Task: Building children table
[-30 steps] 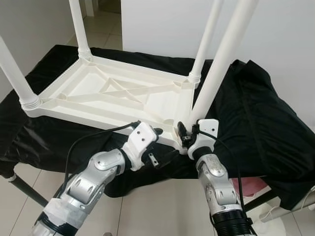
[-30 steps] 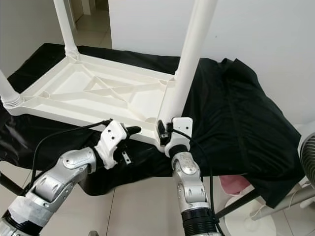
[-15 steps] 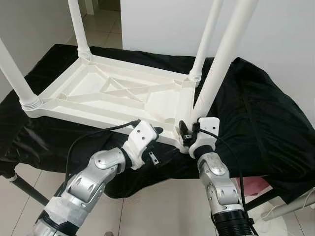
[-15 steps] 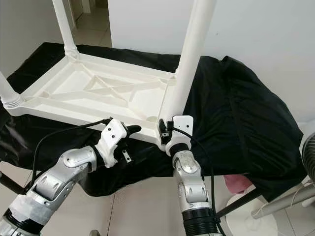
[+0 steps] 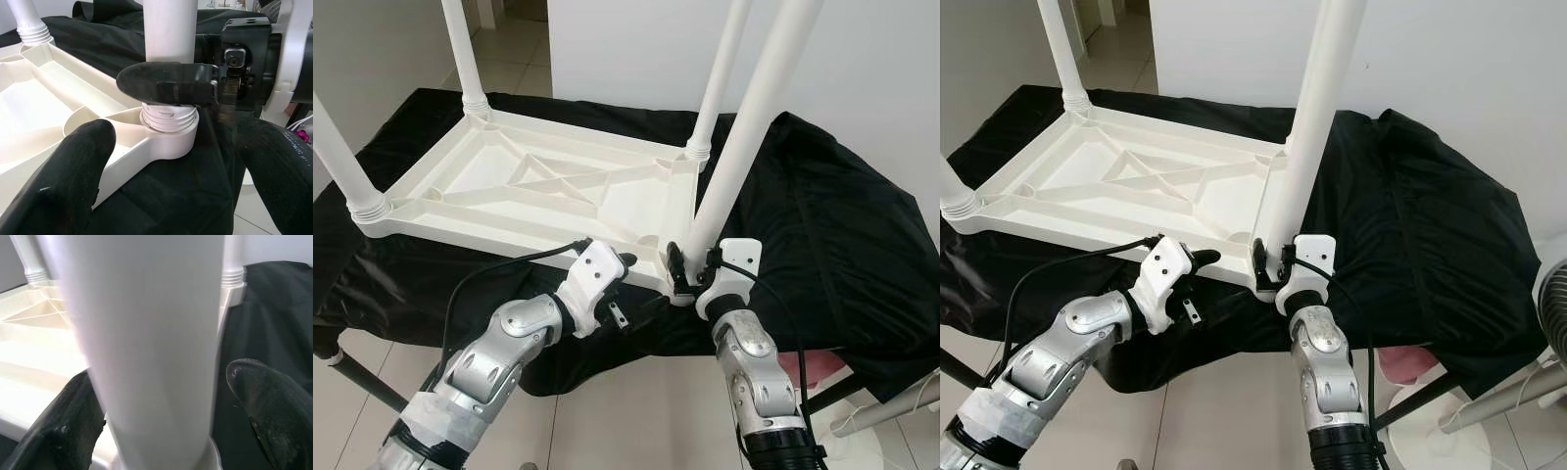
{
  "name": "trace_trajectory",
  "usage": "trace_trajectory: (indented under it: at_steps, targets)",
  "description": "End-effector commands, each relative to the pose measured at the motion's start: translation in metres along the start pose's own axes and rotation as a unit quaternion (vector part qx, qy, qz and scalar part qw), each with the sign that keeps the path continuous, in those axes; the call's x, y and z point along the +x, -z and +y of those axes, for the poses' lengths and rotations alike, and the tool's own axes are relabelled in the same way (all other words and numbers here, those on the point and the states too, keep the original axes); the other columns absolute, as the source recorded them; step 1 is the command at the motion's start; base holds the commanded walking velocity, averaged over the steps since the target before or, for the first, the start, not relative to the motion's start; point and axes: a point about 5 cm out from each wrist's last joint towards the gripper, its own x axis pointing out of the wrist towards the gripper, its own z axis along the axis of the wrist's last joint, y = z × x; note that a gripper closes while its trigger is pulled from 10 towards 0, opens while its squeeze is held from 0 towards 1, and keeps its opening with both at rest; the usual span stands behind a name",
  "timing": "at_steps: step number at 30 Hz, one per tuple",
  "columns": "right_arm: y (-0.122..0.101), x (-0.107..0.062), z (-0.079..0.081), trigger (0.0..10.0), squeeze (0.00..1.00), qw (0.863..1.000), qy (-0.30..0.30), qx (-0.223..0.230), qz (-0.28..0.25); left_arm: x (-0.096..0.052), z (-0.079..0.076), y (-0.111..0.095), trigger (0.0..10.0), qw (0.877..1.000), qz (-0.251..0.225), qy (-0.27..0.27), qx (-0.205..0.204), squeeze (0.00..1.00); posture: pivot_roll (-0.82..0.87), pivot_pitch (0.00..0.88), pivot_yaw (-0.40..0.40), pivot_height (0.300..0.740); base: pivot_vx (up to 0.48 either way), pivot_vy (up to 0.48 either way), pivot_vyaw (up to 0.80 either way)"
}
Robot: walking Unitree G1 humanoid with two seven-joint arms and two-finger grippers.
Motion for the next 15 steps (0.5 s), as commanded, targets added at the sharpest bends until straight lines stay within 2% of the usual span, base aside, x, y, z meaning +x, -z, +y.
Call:
trace_trajectory:
  at_steps: [1, 4, 9, 11, 13, 14, 15]
  targets:
    - [0.000, -0.004, -0.006, 10.0, 0.00, 1.000, -0.025, -0.007, -0.005, -0.004, -0.003, 0.002, 10.0, 0.999, 0.006, 0.040, -0.007, 0.00, -0.02, 0.052, -0.050, 0.740, 0.000, 0.000, 0.00]
    - [0.003, -0.005, -0.013, 10.0, 0.00, 0.997, -0.068, -0.023, 0.001, -0.007, 0.001, 0.002, 10.0, 0.999, 0.009, 0.031, -0.005, 0.00, -0.02, 0.049, -0.049, 0.740, 0.000, 0.000, 0.00]
    - [0.006, -0.004, -0.019, 10.0, 0.00, 0.995, -0.098, -0.034, 0.011, -0.007, 0.004, 0.002, 10.0, 1.000, 0.010, 0.024, 0.005, 0.00, -0.02, 0.046, -0.048, 0.740, 0.000, 0.000, 0.00]
    - [0.009, 0.005, -0.028, 10.0, 0.00, 0.986, -0.154, -0.055, 0.026, -0.006, 0.007, 0.002, 10.0, 1.000, 0.014, 0.023, 0.015, 0.00, -0.02, 0.038, -0.053, 0.740, 0.000, 0.000, 0.00]
    - [0.009, 0.005, -0.028, 10.0, 0.00, 0.986, -0.154, -0.055, 0.026, -0.006, 0.007, 0.002, 10.0, 1.000, 0.014, 0.023, 0.015, 0.00, -0.02, 0.038, -0.053, 0.740, 0.000, 0.000, 0.00]
    - [0.009, 0.010, -0.029, 10.0, 0.00, 0.980, -0.184, -0.065, 0.029, -0.006, 0.008, 0.002, 10.0, 0.999, 0.015, 0.023, 0.018, 0.00, -0.02, 0.034, -0.054, 0.740, 0.000, 0.000, 0.00]
    - [0.009, 0.010, -0.029, 10.0, 0.00, 0.980, -0.184, -0.065, 0.029, -0.006, 0.008, 0.002, 10.0, 0.999, 0.015, 0.023, 0.018, 0.00, -0.02, 0.034, -0.054, 0.740, 0.000, 0.000, 0.00]
